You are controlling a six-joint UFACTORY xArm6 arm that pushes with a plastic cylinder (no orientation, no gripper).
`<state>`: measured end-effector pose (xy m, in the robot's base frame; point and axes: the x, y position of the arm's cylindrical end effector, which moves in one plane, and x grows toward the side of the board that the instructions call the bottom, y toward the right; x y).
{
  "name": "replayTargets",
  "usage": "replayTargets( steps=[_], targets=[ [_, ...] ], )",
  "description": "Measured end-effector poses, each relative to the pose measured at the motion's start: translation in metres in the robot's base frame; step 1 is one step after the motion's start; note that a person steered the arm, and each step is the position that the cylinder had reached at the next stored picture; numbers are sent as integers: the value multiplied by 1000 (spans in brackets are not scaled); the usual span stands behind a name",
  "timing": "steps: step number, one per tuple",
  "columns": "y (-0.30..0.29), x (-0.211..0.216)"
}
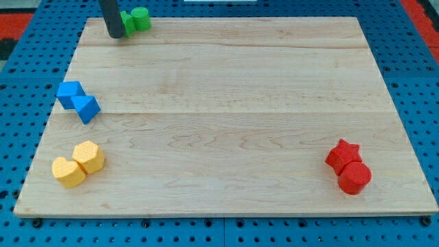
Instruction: Push green blocks to the left
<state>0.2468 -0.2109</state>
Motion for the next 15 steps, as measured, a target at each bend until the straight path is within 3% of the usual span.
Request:
replayTargets(
  steps=[1, 2, 3, 7, 8, 9, 10, 11, 12, 13, 14, 15],
  targets=[
    [12, 14],
    [120, -2],
    [112, -55],
    [96, -47],
    [89, -29],
    [89, 17],
    [89, 16],
    [121, -16],
    [107, -54],
    [94, -55],
    [6, -52],
    [-37, -12]
  ],
)
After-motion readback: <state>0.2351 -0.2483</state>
